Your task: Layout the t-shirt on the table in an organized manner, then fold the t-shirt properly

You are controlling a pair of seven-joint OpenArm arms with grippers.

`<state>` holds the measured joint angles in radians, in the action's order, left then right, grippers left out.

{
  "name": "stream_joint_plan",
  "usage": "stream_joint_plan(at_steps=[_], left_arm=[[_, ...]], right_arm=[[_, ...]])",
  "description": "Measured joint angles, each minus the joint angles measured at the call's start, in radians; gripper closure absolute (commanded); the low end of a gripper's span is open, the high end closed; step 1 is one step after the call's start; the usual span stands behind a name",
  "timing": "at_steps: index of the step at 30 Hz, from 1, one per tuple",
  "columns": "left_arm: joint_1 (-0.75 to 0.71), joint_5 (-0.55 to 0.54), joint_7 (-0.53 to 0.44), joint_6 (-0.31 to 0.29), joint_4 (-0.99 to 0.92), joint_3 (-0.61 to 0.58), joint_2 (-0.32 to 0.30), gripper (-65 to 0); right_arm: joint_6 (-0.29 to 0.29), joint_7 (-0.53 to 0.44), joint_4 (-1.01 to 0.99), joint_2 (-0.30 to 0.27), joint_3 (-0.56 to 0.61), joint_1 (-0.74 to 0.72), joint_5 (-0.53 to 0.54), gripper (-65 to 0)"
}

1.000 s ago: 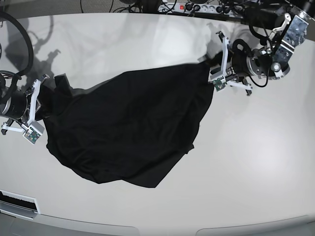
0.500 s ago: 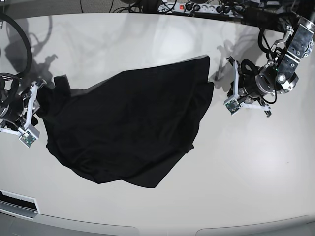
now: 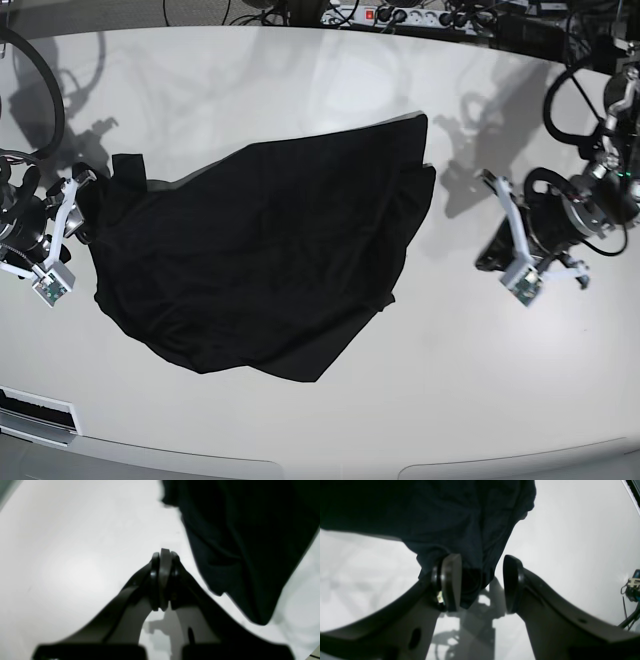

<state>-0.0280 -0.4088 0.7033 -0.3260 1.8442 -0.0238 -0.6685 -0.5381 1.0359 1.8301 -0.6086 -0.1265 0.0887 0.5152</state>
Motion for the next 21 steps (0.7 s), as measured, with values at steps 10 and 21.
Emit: stream_joint_plan(at_steps=[10,21], left_arm=[[-0.036,-0.088,0.011,-0.135,-0.024,0.143,-0.003,0.0],[-0.119,-0.130,0.064,-0.307,-0.079,-0.028,0.076,-35.4]], right_arm=[[0.000,-0.031,0.000,0.000,0.000,0.000,0.046,-29.6],[0.012,-0.034,0.000,0.002,0.000,0.003,0.080,-29.6]])
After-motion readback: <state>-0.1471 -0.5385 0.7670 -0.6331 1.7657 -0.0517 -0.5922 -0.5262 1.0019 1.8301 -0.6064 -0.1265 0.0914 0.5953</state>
